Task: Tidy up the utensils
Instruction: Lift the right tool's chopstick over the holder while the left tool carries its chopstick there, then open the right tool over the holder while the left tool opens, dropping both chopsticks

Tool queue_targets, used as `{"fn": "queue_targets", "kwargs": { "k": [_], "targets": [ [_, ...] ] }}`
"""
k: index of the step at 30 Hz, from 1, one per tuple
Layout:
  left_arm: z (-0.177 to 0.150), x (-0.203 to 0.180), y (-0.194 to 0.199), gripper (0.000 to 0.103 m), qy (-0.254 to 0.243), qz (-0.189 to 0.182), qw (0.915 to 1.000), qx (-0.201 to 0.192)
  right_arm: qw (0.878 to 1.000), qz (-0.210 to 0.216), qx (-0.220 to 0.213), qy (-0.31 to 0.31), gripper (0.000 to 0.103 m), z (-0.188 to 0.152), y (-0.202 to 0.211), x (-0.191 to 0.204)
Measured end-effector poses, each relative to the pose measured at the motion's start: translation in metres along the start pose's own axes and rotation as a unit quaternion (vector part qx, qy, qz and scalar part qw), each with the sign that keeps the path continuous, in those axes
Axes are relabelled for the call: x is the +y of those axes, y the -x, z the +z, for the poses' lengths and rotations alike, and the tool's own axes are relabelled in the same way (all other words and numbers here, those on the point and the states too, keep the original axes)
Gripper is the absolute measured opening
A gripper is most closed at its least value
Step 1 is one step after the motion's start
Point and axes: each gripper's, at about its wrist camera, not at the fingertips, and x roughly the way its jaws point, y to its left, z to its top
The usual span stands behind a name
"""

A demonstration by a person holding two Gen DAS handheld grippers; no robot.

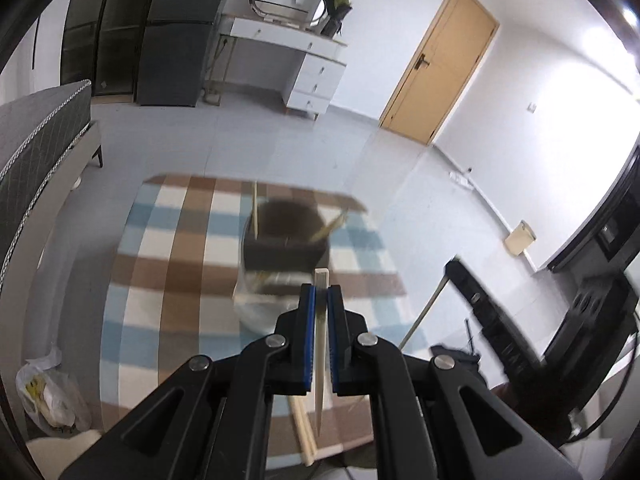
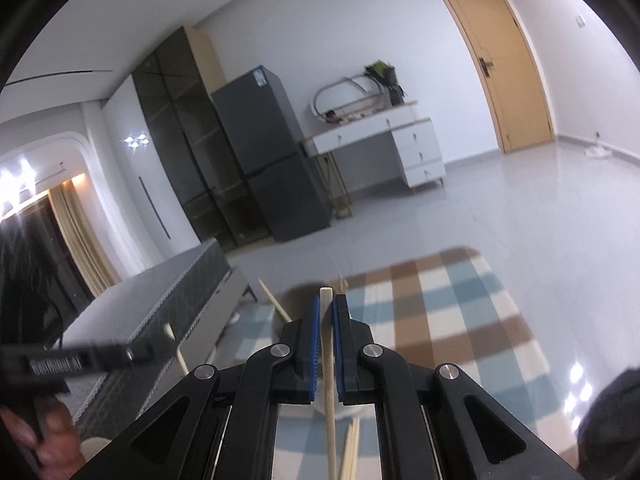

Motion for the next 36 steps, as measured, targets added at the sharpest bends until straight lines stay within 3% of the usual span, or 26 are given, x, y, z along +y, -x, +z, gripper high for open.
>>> {"fn": "queue_targets", "kwargs": {
  "k": [11,17,24,29,36],
  "targets": [
    [0.094,-0.012,0.014,0.002,-0.018,0.003,0.9968,-0.078,0.996,0.015,-0.086,0.035,0.006,0.085,-0.031,0.023],
    [0.12,-0.001,-0.004,0.002,-0.032,0.004,0.9926,-0.117,0.993,-0.007,-0.113,0.032,0.006,0.103,-0.071,0.033],
    [0.12,0.023,-0.041,0.002,-0.037,0.018,0.9905,-0.131,0.996,-0.008,-0.089,-0.015,0.006,0.096,-0.125,0.021],
    [0.107,0.047,-0.078,0.002,-0.023,0.015,0.9945,-0.101,0.996,-0.017,-0.078,-0.027,0.006,0.084,-0.142,0.01],
    [0.099,0.056,-0.089,0.002,-0.007,0.014,0.9959,-0.089,0.998,-0.014,-0.061,-0.015,0.008,0.072,-0.151,0.004]
  ]
}}
